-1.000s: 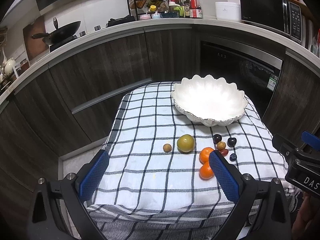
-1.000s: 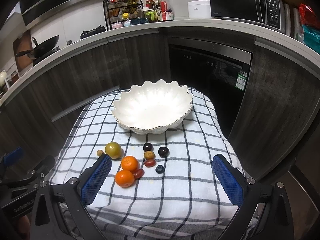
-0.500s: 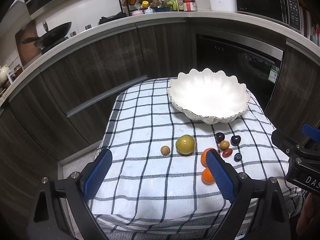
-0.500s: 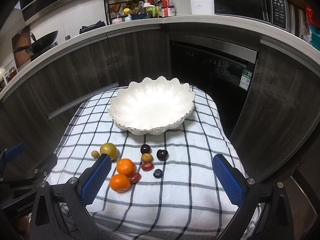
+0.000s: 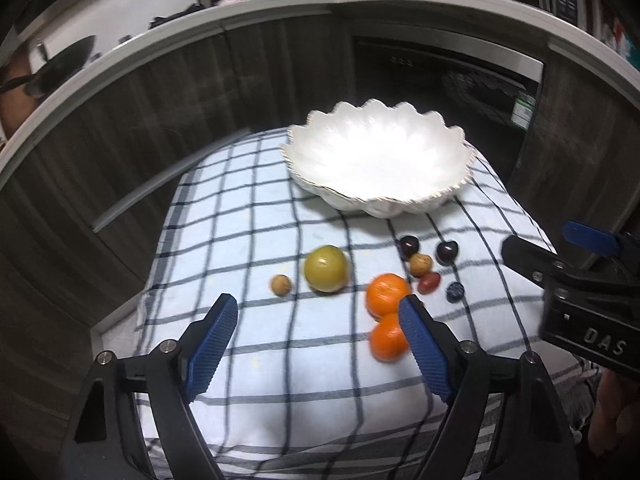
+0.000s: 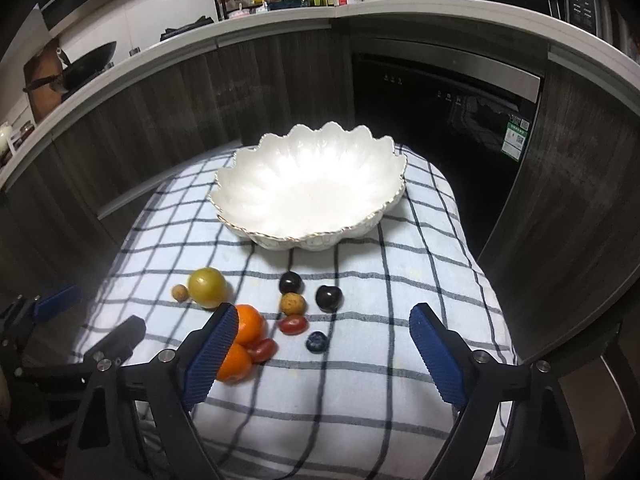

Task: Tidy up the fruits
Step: 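Grasp the blueberry with the right tool while the left tool grasps a mandarin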

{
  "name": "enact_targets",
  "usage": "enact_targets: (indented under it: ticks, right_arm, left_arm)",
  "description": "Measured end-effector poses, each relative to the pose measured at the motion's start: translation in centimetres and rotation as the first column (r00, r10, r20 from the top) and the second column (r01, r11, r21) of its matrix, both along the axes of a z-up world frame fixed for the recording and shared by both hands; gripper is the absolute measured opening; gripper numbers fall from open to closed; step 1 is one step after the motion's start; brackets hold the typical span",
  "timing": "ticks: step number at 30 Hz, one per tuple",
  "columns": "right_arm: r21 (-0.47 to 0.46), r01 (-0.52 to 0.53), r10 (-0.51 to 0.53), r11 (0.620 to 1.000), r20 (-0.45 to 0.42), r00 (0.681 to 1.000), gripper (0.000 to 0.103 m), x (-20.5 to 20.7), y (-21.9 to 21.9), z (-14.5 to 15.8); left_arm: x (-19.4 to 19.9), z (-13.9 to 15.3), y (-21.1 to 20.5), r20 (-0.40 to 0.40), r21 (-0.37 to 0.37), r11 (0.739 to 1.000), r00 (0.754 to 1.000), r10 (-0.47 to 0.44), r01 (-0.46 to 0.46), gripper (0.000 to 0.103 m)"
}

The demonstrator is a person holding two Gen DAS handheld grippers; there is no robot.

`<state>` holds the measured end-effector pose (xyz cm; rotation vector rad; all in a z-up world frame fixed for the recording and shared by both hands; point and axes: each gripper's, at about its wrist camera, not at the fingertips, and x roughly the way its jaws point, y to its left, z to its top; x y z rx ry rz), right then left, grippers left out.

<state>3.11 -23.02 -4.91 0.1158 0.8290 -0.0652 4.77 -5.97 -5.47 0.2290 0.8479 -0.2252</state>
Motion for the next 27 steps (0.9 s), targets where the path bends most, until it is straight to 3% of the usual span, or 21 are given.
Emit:
enact_targets:
  ticks: [14, 27]
  right_arm:
    - [-0.006, -0.100, 0.099, 0.995, -0.099, 0.990, 0.059, 2.1, -0.9, -4.7]
    - [0.010, -0.155, 0.155, 0.988, -0.158, 0.975, 0.056, 3.0, -0.6, -8.1]
  left_arm:
    - [0.9, -4.5, -2.7, -0.085, -0.037, 0.996, 0.993, -0.080, 0.077, 0.070]
    - [1.6, -7.6, -3.5, -0.177, -0.050, 0.993, 0.978, -0.115, 0.108, 0.056]
